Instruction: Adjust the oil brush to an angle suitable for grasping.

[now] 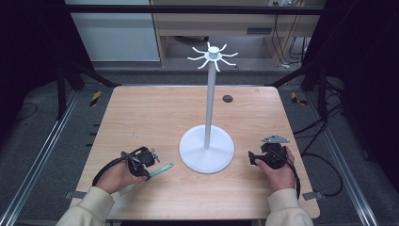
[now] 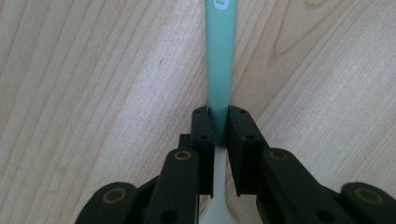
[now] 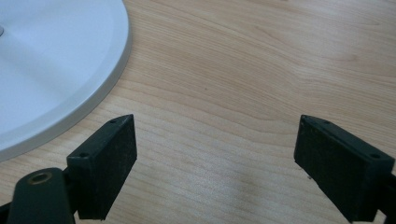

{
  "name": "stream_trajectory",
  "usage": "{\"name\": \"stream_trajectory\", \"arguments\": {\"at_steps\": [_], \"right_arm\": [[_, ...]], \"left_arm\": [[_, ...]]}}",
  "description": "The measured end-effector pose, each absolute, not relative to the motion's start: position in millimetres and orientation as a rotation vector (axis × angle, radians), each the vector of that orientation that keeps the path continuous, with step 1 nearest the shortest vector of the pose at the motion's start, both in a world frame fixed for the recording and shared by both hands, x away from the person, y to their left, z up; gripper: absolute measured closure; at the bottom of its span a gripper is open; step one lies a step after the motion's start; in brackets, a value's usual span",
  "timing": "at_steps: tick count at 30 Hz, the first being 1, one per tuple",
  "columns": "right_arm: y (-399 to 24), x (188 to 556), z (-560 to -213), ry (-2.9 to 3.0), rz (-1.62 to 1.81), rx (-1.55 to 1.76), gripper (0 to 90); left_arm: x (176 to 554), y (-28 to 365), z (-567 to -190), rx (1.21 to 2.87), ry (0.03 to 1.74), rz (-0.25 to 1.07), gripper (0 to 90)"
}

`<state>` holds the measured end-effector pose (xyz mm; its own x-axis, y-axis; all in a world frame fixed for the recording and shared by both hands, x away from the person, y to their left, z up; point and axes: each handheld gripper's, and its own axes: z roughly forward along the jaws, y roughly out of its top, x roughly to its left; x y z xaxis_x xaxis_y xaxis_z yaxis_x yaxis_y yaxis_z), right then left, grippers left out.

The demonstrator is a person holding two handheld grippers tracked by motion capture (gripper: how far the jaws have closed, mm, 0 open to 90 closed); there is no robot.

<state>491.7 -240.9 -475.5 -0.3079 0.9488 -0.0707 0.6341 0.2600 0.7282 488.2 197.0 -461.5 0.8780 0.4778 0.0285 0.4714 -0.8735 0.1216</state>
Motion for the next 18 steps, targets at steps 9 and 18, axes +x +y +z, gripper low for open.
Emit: {"name": "stream_trajectory", "arguments": {"at_steps": [9,18], "right_arm": [[-239,492,-476,2.040,0.826,1.418,13.7],[-239,491,-476,2.043,0.824,1.418,13.7]], "left_arm": [[484,201,-455,2.892,0.744,0.165,81.3],[480,210,-445,2.833,0.748,0.192,81.3]]}}
